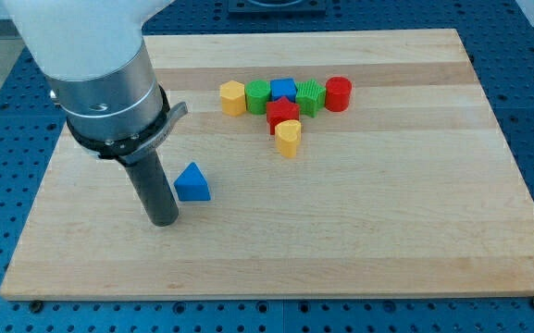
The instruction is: Push the blue triangle up towards the yellow heart
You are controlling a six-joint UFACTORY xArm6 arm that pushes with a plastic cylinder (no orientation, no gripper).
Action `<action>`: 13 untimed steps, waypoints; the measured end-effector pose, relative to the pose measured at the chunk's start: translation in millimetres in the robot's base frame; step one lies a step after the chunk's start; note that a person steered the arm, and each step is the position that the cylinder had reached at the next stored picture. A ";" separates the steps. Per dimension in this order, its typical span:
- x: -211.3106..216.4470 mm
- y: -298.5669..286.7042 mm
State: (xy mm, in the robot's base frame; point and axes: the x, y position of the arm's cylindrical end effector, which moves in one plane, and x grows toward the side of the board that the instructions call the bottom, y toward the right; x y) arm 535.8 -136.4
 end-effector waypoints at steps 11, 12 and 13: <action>-67.4 37.8; -67.7 45.3; -67.7 56.9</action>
State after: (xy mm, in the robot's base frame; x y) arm 468.1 -79.5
